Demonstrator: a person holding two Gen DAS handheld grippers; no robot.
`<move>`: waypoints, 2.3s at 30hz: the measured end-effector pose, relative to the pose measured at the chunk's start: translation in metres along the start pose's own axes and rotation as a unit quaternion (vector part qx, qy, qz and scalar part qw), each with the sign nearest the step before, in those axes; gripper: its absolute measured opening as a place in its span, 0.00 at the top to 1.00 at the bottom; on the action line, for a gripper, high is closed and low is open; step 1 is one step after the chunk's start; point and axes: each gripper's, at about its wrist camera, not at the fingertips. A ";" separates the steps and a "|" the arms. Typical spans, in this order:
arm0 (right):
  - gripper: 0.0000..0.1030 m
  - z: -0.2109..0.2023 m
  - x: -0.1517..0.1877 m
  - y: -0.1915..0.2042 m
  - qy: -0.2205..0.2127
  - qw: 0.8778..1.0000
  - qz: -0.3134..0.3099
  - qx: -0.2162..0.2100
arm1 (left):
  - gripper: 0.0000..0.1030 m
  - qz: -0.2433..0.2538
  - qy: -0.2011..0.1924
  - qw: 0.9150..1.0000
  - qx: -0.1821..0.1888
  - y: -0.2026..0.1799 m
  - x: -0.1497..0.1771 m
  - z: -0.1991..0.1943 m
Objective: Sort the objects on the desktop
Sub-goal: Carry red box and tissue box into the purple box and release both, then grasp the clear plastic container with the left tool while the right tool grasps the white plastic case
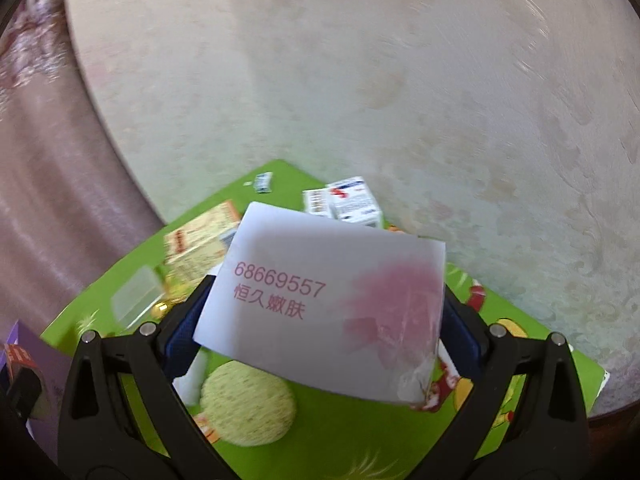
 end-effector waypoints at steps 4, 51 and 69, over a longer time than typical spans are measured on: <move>0.03 -0.007 0.005 0.023 -0.009 0.999 -0.032 -0.021 | 0.41 -0.024 -0.013 0.999 -0.016 0.024 0.007 -0.018; 0.01 -0.081 0.154 0.287 -0.028 0.822 -0.455 -0.342 | 0.21 -0.284 -0.100 0.938 -0.172 0.220 0.113 -0.138; 0.01 -0.064 0.114 0.239 0.005 0.828 -0.387 -0.407 | 0.21 -0.239 -0.089 0.954 -0.160 0.183 0.085 -0.126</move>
Point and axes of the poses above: each gripper's, at about its wrist camera, not at the fingertips, and z roughly the way its jaws point, y to its left, x to its underside, and after that the axes turned 7 degrees about y, right-handed
